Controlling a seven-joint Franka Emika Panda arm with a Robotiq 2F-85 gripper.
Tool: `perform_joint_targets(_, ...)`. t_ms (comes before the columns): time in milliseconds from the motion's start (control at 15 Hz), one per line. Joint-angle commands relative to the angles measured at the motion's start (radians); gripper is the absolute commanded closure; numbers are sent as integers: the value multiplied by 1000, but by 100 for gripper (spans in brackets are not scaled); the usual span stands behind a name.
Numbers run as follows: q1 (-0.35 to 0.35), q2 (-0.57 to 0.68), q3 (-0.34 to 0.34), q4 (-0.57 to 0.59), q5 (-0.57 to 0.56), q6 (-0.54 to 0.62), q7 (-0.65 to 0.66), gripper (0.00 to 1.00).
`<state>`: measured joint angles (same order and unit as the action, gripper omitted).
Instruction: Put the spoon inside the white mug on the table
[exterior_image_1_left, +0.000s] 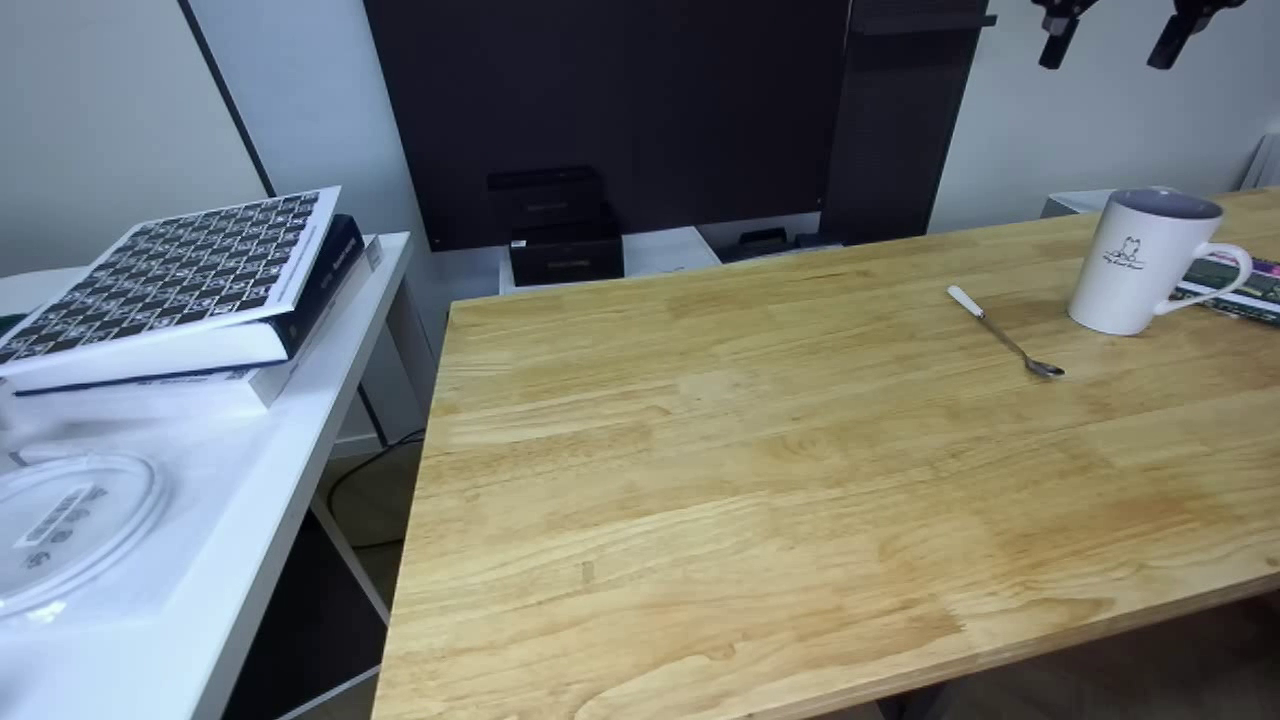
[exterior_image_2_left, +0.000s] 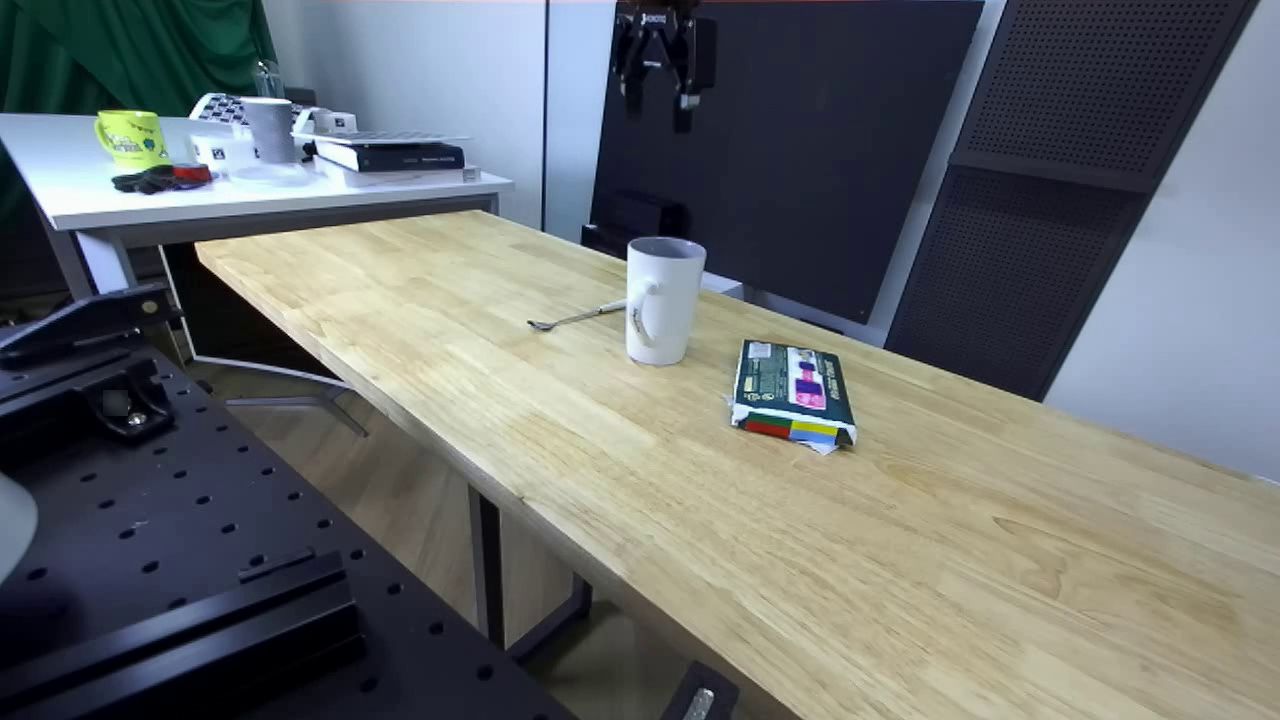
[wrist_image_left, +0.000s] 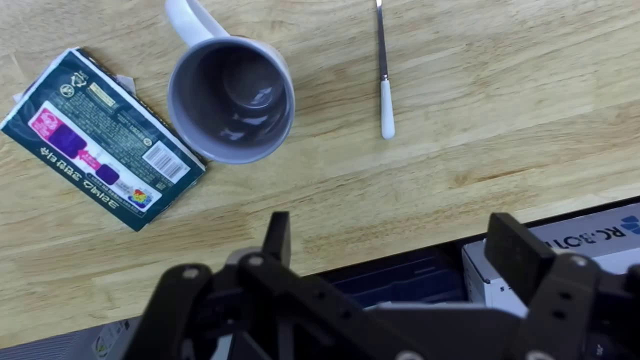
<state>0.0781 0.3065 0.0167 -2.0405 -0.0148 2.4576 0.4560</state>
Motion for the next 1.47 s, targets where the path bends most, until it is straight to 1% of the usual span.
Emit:
perform_joint_targets(0,16,5,-15,2,8,-2,-5,0)
perform_joint_targets(533,17,8,-17,5,8,-2,-3,0)
perform_joint_targets(600,19,15,-16,1,7,12,-6,0)
perform_joint_targets(800,27,53,-6,-12,19,52,-13,0)
perform_joint_targets(1133,52,135,-4,-8,35,58,-25,0)
perform_joint_targets(1400,61,188,-4,-5,46,96,-45,0)
